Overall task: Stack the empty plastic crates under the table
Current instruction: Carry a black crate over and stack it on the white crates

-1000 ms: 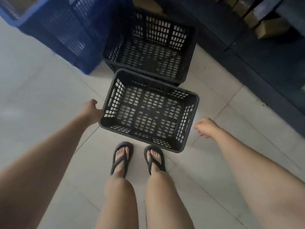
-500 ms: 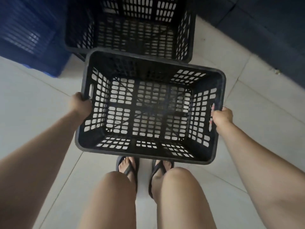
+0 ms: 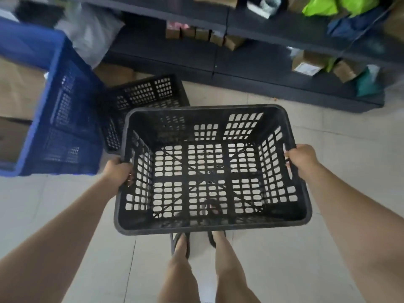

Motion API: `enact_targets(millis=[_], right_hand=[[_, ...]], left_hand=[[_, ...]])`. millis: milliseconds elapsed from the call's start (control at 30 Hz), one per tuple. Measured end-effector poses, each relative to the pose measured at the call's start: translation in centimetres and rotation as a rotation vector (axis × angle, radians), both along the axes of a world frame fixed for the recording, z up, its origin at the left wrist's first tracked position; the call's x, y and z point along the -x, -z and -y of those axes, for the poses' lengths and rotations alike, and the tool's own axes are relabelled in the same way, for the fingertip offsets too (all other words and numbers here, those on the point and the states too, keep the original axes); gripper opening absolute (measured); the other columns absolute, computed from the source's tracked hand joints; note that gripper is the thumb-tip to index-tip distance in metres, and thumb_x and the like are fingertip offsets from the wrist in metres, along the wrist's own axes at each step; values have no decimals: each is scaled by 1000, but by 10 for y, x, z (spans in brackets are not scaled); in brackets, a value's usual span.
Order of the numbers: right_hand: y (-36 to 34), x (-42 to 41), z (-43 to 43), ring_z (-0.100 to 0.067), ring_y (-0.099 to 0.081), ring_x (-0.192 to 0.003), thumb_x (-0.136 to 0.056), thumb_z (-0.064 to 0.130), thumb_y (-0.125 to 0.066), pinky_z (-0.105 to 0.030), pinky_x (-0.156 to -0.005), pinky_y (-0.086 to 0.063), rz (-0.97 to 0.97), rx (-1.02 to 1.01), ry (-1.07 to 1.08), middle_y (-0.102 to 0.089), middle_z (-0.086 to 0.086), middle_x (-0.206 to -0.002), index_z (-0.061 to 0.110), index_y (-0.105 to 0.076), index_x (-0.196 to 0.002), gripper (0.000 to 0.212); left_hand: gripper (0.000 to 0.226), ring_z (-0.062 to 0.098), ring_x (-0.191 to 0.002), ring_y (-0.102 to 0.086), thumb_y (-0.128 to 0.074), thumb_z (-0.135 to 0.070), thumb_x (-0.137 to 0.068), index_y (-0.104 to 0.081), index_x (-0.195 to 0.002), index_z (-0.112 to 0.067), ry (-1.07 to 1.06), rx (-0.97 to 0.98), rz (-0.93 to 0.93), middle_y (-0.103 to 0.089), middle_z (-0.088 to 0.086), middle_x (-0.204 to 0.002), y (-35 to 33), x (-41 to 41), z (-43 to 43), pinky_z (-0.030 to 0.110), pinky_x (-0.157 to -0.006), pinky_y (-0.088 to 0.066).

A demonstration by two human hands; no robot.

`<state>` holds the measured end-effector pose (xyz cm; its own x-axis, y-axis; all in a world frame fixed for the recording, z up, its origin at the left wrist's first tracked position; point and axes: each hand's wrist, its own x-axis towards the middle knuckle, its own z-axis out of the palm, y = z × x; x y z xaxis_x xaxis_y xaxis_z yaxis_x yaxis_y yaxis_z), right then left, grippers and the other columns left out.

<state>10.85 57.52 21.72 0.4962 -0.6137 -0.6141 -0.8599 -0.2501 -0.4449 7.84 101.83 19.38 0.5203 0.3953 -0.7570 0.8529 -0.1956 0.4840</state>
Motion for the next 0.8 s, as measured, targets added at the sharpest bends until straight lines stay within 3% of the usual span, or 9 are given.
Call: enact_targets(millis=[100, 233, 333, 433, 567, 700, 800], right_hand=[[-22, 34, 36, -21, -48, -53, -86, -7, -53, -12, -27, -37, 6, -15, 86, -55, -11, -70, 3, -61, -77, 16], [-47, 72, 102, -25, -54, -46, -84, -8, -57, -17, -29, -43, 88, -49, 242, -56, -11, -68, 2, -63, -88, 13], [-60, 91, 169, -25, -57, -52, -82, -8, -59, -19, -31, -46, 125, -73, 345, -59, -12, -71, 3, -63, -81, 12], [-74, 110, 251, -28, -55, -55, -81, -11, -57, -23, -32, -48, 160, -94, 420, -59, -18, -75, 3, -59, -70, 18], [-92, 139, 375, -29, -53, -53, -79, -13, -57, -26, -31, -46, 190, -137, 528, -55, -19, -71, -5, -58, -79, 8], [-108, 171, 495, -26, -52, -54, -79, -10, -56, -24, -35, -46, 256, -143, 723, -54, -16, -72, -4, -56, -73, 8], [-123, 187, 581, -26, -53, -55, -78, -10, -55, -23, -33, -46, 308, -129, 802, -55, -14, -70, 0, -54, -68, 14]], left_hand=[[12, 21, -46, -35, -40, 2, -92, -42, -81, -3, 96, 32, 59, -39, 10, -58, -5, -10, 38, 15, -28, -29], [4, 21, -46, -36, -40, -1, -93, -41, -90, -3, 244, 43, 134, -41, 10, -58, -22, -29, 108, 18, -30, -30], [16, 21, -46, -40, -46, -4, -92, -42, -77, -8, 339, 13, 150, -45, 11, -59, -40, -51, 180, 25, -39, -36], [8, 24, -47, -43, -52, -2, -87, -47, -80, -3, 437, -4, 172, -49, 13, -56, -62, -71, 271, 29, -45, -38], [21, 26, -42, -44, -52, 2, -82, -51, -62, -2, 530, -49, 236, -50, 10, -38, -92, -85, 411, 26, -42, -41], [16, 26, -49, -47, -54, -2, -84, -53, -67, -1, 628, -84, 308, -52, 14, -57, -132, -85, 567, 20, -30, -40], [17, 26, -51, -49, -56, -2, -83, -52, -66, -3, 689, -62, 318, -54, 14, -60, -152, -98, 673, 24, -38, -44]])
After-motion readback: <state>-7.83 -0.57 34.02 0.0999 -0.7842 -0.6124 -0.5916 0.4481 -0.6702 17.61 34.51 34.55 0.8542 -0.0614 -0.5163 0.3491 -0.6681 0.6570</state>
